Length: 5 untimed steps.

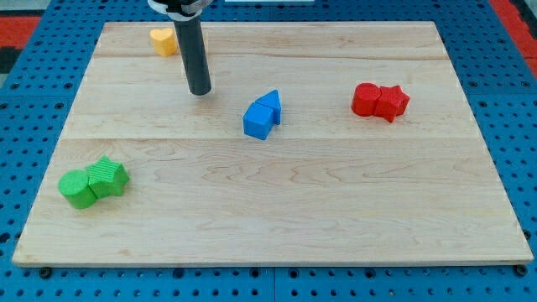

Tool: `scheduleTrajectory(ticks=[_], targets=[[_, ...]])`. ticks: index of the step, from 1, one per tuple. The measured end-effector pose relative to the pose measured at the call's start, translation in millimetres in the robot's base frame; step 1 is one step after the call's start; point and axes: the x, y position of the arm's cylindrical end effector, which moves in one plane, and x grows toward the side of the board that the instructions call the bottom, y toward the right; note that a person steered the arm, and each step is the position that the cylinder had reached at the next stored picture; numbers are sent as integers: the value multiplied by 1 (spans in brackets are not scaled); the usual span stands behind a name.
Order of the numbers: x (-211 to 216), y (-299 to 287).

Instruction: Move the yellow blocks to the right center of the board

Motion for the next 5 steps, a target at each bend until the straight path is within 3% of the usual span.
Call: scheduleTrajectory(ticks=[3,5], targets=[[-54,52],[-61,56]])
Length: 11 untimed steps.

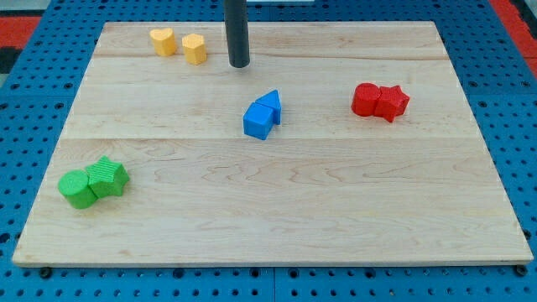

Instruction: Move the yellow blocks to the right center of the board

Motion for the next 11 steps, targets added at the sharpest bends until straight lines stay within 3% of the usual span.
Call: scheduleTrajectory(ticks=[3,7,11], targets=[[-12,-51],[-87,-58],[-73,-134]])
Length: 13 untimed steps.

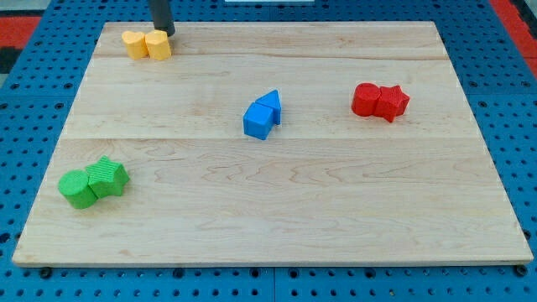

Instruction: Move the yellow blocks to the right center of the board

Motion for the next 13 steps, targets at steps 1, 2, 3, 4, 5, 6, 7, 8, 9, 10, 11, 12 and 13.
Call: scheduleTrajectory(ticks=[1,2,3,4,5,6,7,8,9,10,11,12,13], targets=[[6,-13],[20,12],[44,20],[68,20],[81,39],[109,36],[131,28],[149,7],[153,-18],[136,0],[98,26],[61,50],[34,34]])
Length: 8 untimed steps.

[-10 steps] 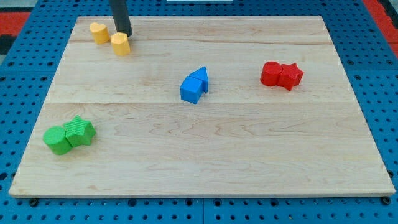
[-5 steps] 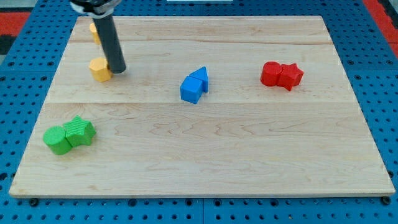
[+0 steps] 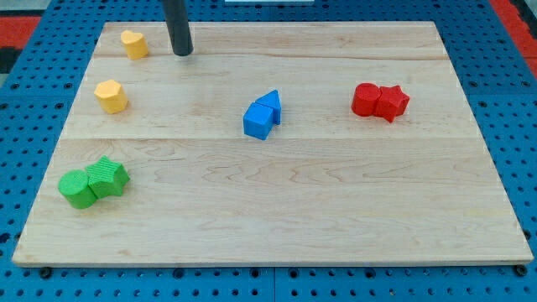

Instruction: Move the yellow blocks to the right center of the board

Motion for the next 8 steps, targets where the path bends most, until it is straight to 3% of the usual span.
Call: scheduleTrajectory(ticks=[1,3,7,8], targets=[[-25,-17],[-29,-75],[39,-76],[40,-77]])
